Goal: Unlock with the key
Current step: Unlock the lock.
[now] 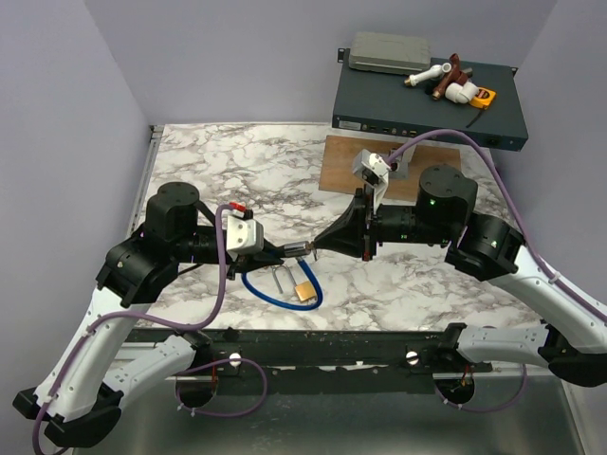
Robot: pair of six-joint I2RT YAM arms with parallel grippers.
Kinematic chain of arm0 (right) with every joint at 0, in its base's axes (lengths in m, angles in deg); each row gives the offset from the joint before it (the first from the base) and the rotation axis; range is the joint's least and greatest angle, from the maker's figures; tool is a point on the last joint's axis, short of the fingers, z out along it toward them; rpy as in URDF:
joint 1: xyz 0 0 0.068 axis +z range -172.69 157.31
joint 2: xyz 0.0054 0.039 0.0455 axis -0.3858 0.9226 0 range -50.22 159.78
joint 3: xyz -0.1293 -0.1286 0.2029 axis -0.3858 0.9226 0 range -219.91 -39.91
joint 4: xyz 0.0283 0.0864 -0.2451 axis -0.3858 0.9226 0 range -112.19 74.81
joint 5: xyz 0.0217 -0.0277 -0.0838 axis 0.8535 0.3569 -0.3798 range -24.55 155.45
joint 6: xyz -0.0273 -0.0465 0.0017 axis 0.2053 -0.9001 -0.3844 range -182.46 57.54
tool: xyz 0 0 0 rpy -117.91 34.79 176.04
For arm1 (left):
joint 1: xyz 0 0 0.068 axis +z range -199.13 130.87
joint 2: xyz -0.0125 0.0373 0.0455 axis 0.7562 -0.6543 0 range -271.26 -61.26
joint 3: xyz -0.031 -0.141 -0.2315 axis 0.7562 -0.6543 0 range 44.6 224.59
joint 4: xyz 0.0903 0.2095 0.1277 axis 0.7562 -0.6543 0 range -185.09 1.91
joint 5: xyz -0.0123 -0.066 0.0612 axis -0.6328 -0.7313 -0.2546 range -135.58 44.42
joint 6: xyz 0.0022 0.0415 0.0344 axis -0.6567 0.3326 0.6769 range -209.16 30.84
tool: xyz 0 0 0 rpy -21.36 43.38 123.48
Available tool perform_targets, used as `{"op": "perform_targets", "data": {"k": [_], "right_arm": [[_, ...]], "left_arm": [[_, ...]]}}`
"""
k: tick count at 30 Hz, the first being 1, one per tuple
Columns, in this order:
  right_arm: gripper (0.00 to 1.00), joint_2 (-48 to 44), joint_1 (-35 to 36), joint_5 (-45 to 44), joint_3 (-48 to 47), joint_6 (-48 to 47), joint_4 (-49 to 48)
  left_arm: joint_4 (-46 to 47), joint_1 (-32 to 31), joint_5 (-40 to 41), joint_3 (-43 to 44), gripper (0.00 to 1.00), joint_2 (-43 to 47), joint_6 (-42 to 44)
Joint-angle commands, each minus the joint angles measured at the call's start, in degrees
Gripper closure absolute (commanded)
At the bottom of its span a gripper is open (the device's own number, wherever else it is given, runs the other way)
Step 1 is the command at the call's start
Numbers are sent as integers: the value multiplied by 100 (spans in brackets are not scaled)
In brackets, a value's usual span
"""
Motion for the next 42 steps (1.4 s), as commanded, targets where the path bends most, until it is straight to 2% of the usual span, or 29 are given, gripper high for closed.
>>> {"op": "perform_targets", "data": {"k": [1,7,13,16,19,21,26,33,38,42], "right_arm": [[99,90,-4,230,-36,-84,124],[99,216,0,444,162,-20,74],[99,360,-1,868,711,466,-652],[99,419,-5,715,925,1012,-989],[99,405,-9,86,1055,1607,-1087],[99,372,-22,-179,1112,2038,-1121],[99,148,-259,-610,1589,3217,-1388],[99,-93,-361,-943,1926,4042,-1442],[99,-250,-361,-1195,2040,4420,-1759],[99,-253,-382,-1120,2120,4809,-2016]], "left_arm": [[336,-39,-109,158,100,113,-143],[607,-95,11,261,100,29,-461],[877,-287,101,415,100,-148,-601],[718,-537,532,589,100,-268,-48],[567,-888,1284,692,100,-317,831],[672,-1160,1900,611,100,-281,1379],[1278,-1643,2736,173,100,-41,2371],[2374,-2026,4139,-270,100,46,2785],[3115,-2218,4637,-687,100,213,2967],[3921,-2388,4795,-1264,100,458,3694]]}}
